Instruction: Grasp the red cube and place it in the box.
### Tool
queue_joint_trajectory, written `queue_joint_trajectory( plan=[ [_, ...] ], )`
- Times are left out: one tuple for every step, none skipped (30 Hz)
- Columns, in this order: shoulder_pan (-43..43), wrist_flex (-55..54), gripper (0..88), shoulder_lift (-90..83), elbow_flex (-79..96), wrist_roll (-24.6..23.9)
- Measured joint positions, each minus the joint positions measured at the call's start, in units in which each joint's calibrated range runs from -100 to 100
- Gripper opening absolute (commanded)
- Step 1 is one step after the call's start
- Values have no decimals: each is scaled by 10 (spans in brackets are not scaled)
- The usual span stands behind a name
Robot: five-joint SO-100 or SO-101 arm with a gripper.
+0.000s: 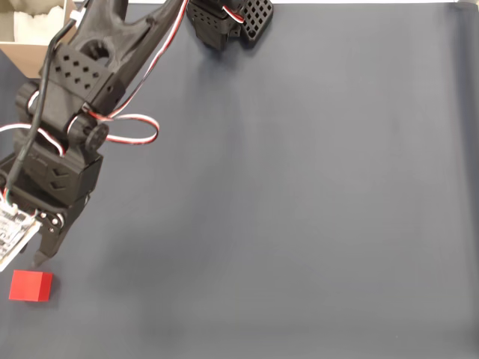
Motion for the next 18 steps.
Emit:
queue_joint_trajectory(
  plan=[
    [1, 0, 80, 9, -11, 0],
    [1, 0, 87, 18, -23, 0],
    [1, 0, 95, 26, -34, 0],
    [4, 0, 107, 35, -45, 0],
    [4, 0, 121, 43, -58, 0],
    [6, 0, 137, 50, -69, 0],
    [7, 0, 153, 57, -80, 0],
    [8, 0, 169, 65, -90, 0],
    [10, -1, 187, 70, -98, 0],
    [13, -3, 202, 76, -104, 0],
    [15, -5, 212, 79, -106, 0],
    [18, -6, 220, 82, -108, 0],
    [21, -6, 223, 83, -109, 0],
    [24, -6, 227, 84, -109, -4],
    [28, -6, 231, 84, -109, -6],
    [31, -6, 237, 84, -109, -6],
    [35, -6, 243, 84, -109, -6],
    [39, -6, 254, 84, -109, -7]
  ],
)
